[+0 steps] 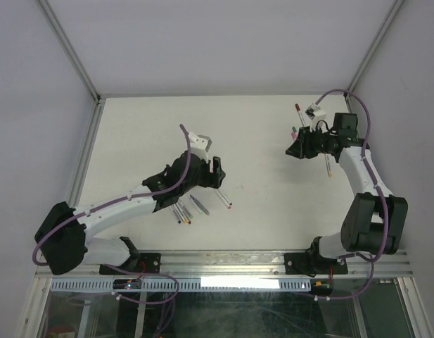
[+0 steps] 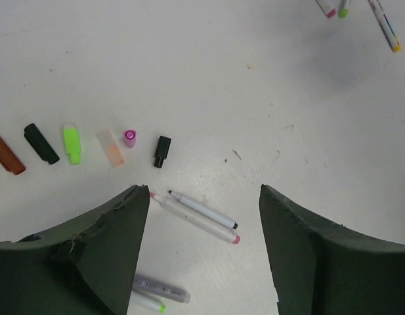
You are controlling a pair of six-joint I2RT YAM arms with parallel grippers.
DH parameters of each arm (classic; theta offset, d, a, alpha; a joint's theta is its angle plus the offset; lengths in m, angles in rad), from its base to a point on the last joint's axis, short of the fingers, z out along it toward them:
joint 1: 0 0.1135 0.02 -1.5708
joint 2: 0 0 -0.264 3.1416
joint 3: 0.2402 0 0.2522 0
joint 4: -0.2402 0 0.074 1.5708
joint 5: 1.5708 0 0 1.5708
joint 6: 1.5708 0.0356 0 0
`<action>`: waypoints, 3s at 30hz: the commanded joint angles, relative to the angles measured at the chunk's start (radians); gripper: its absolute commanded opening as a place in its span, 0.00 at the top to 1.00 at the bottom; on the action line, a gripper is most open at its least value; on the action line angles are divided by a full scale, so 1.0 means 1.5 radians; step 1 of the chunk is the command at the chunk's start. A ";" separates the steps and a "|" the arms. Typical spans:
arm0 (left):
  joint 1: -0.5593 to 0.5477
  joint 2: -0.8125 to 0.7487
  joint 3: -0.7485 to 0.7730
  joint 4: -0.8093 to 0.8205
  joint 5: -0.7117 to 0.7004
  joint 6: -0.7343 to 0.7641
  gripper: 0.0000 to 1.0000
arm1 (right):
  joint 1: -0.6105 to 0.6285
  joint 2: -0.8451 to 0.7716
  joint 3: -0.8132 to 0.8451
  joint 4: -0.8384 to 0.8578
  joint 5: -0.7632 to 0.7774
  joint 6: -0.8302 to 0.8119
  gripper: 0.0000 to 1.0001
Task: Open the pen caps
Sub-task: Place the pen cap at the center of the board, then pick up the pen from the center of the board.
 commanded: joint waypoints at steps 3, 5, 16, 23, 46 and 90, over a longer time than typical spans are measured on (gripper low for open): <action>0.011 -0.185 -0.165 0.165 0.014 0.022 0.08 | -0.011 0.032 0.093 -0.046 0.021 -0.054 0.62; 0.014 -0.232 -0.205 0.186 0.005 0.018 0.01 | -0.012 0.044 0.126 -0.057 0.024 -0.059 0.62; 0.019 -0.328 -0.275 0.201 0.002 0.009 0.01 | -0.011 0.167 0.274 -0.112 0.104 -0.101 0.61; 0.018 -0.341 -0.296 0.221 -0.025 0.021 0.01 | 0.001 0.240 0.299 -0.094 0.164 -0.104 0.61; 0.018 -0.373 -0.351 0.283 -0.032 0.037 0.01 | 0.039 0.376 0.287 -0.027 0.387 -0.035 0.73; 0.018 -0.380 -0.361 0.325 0.026 -0.013 0.01 | 0.193 0.389 0.241 -0.122 0.392 -0.173 0.76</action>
